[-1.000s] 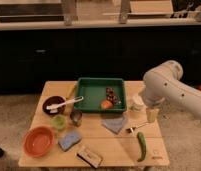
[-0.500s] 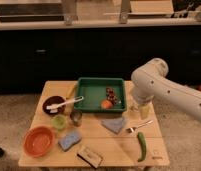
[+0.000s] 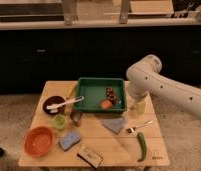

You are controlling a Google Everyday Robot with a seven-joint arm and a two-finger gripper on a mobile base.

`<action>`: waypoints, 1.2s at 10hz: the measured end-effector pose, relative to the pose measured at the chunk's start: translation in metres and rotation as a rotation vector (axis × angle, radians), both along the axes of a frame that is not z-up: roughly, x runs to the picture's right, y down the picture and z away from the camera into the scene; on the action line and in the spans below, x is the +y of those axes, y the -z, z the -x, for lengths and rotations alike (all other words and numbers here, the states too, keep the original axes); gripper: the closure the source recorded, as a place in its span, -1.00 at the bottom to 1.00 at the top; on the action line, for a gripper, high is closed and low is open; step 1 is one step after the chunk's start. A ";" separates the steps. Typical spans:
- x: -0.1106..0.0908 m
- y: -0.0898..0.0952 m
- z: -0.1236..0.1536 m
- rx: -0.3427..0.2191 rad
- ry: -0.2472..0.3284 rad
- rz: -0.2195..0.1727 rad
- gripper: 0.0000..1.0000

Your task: Place grapes in table surface

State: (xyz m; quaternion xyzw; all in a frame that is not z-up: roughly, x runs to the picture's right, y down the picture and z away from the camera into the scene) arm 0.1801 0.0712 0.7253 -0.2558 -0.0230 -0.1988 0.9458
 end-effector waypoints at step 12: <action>-0.035 -0.030 0.029 -0.086 0.157 -0.004 -0.60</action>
